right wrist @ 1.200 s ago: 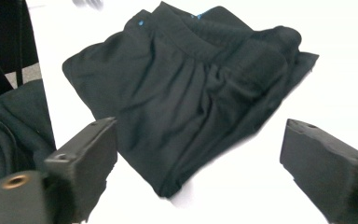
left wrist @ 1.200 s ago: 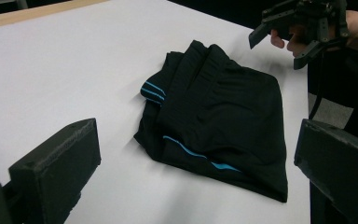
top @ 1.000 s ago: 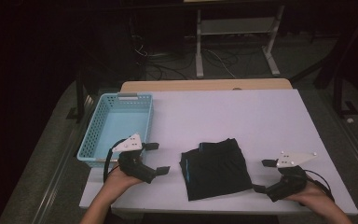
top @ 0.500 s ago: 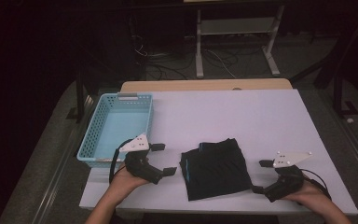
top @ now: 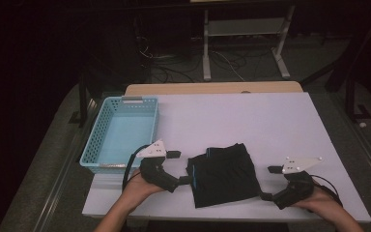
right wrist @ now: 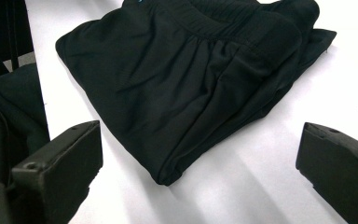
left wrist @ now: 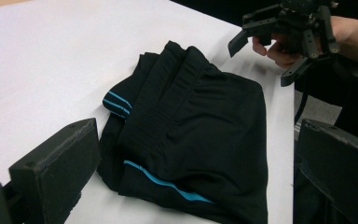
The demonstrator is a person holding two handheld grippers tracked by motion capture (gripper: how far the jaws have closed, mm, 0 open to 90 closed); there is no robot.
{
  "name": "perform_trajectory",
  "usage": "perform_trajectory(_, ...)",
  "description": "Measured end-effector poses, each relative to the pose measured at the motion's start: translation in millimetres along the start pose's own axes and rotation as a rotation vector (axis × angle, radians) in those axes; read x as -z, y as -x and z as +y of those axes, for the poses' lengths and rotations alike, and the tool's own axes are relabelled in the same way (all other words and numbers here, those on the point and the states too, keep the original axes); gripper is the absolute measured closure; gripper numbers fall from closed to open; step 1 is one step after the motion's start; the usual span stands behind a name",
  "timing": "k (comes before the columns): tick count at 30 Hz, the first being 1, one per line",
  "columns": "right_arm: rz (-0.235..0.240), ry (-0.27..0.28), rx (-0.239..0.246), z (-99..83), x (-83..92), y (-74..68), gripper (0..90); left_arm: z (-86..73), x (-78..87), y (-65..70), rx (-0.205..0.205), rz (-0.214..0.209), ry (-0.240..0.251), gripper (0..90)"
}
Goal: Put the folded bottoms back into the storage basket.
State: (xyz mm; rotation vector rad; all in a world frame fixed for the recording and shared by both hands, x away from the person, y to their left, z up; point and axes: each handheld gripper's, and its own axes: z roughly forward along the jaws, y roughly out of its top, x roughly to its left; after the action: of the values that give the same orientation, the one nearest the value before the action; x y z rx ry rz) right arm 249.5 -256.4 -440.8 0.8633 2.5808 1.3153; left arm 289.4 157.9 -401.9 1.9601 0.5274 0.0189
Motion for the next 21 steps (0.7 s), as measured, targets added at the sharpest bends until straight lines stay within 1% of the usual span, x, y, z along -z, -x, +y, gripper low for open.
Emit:
perform_trajectory(1,0.000,-0.002,0.002,0.0,-0.1,-0.1,0.6,-0.2,-3.7,-0.2,-0.001,0.007,0.000,0.2)
perform_trajectory(2,0.000,-0.002,0.002,0.0,-0.1,-0.1,0.6,-0.2,-3.7,-0.2,-0.001,0.007,0.000,0.2)
perform_trajectory(5,0.006,0.000,0.006,0.4,0.1,-0.6,0.6,1.2,-11.5,-1.9,0.013,0.025,-0.003,0.1)
perform_trajectory(6,0.006,0.000,0.006,0.4,0.1,-0.6,0.6,1.2,-11.5,-1.9,0.013,0.025,-0.003,0.1)
perform_trajectory(7,0.006,0.001,0.006,0.6,0.1,-0.7,0.6,1.7,-14.2,-2.7,0.016,0.033,-0.006,0.1)
perform_trajectory(8,0.009,0.000,0.008,0.8,-0.2,-0.9,0.6,2.4,-20.1,-4.1,0.006,0.048,-0.024,0.1)
perform_trajectory(9,0.009,0.000,0.008,0.8,-0.2,-0.9,0.6,2.4,-20.1,-4.1,0.006,0.048,-0.024,0.1)
perform_trajectory(14,0.012,-0.003,0.009,0.8,-0.7,-1.1,0.6,4.1,-31.9,-6.4,0.010,0.058,-0.035,0.1)
perform_trajectory(15,0.014,-0.003,0.009,0.9,-0.8,-1.4,0.6,4.9,-35.5,-7.5,0.009,0.066,-0.037,0.1)
perform_trajectory(16,0.014,-0.003,0.008,1.1,-0.9,-1.7,0.6,4.9,-35.5,-7.5,0.009,0.066,-0.037,0.1)
perform_trajectory(17,0.015,-0.004,0.009,1.3,-0.9,-1.9,0.6,5.9,-38.9,-9.6,0.015,0.079,-0.033,0.1)
perform_trajectory(18,0.015,-0.004,0.009,1.3,-0.9,-1.9,0.6,5.9,-38.9,-9.6,0.015,0.079,-0.033,0.1)
perform_trajectory(19,0.015,-0.003,0.010,1.6,-1.2,-2.3,0.6,7.1,-42.9,-12.1,0.022,0.092,-0.031,0.1)
perform_trajectory(20,0.015,-0.003,0.010,1.6,-1.2,-2.3,0.6,7.1,-42.9,-12.1,0.022,0.092,-0.031,0.1)
perform_trajectory(21,0.017,0.000,0.011,1.8,-1.1,-2.4,0.6,8.0,-47.3,-14.7,0.020,0.110,-0.038,0.1)
